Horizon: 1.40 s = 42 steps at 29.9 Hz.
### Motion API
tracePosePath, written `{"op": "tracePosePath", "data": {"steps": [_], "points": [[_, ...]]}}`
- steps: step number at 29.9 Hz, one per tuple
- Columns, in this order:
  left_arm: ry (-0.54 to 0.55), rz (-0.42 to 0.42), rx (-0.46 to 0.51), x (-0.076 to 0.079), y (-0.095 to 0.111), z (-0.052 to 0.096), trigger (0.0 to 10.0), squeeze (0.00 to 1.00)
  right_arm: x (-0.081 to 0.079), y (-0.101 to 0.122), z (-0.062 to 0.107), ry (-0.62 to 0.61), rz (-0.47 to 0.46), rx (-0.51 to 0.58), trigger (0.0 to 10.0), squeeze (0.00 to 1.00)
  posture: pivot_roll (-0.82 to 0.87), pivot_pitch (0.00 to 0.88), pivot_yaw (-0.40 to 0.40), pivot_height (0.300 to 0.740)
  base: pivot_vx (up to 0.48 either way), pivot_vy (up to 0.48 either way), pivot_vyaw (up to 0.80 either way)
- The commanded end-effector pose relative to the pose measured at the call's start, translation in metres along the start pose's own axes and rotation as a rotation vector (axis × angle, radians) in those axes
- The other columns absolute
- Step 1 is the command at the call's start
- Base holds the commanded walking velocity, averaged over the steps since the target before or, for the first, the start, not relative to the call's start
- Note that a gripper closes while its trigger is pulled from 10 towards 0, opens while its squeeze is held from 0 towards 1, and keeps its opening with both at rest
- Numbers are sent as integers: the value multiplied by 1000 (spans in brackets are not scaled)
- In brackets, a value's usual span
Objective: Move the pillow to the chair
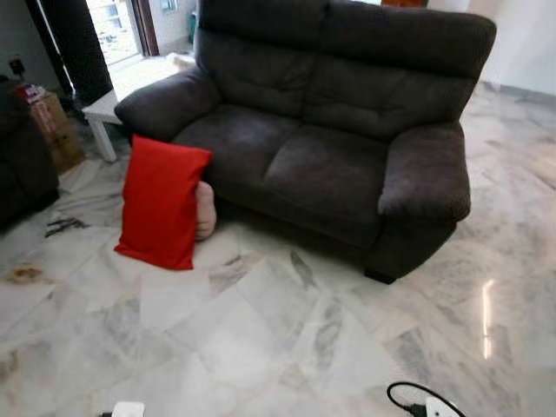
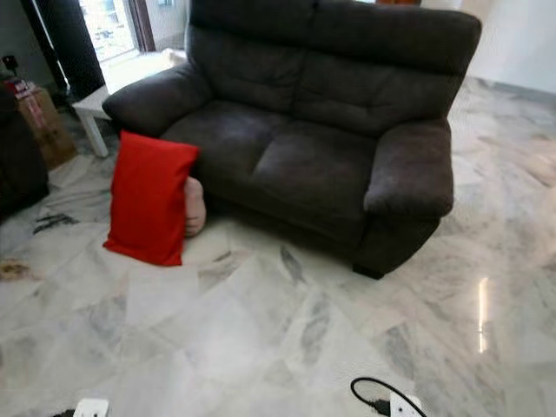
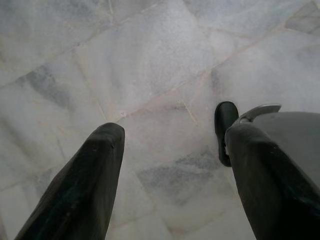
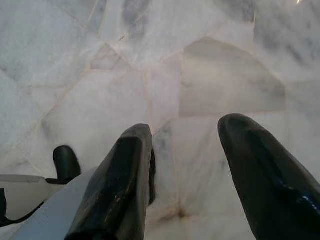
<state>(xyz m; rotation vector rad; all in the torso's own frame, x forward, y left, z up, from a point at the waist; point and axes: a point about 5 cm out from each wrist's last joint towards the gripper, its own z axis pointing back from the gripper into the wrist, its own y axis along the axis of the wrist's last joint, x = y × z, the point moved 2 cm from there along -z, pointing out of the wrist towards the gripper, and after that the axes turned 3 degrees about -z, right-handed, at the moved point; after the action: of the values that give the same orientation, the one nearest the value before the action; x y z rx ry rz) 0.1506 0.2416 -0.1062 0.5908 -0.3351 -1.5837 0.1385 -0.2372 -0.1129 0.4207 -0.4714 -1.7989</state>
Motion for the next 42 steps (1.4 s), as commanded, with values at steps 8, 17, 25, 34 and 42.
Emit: {"op": "tracePosePath", "data": {"steps": [8,17,25,34,42], "points": [[3,44,-19,0,-5,1,10000,0,3,-3,1,-4,33,-19,10000,0,-5,0,-27,740,0,0,471],[9,51,-17,0,-6,1,10000,0,2,-3,1,2,10,-18,10000,0,-6,0,-29,740,56,0,0],[7,54,-15,0,-5,1,10000,0,1,-3,1,11,16,-21,10000,0,-6,0,-29,740,252,0,0],[7,61,-18,1,-6,1,10000,0,0,-3,1,22,53,-22,10000,0,-5,0,-31,740,272,0,444],[3,67,-16,4,-6,1,10000,0,1,-2,1,27,46,-20,10000,0,-11,0,-36,740,284,0,0]]}}
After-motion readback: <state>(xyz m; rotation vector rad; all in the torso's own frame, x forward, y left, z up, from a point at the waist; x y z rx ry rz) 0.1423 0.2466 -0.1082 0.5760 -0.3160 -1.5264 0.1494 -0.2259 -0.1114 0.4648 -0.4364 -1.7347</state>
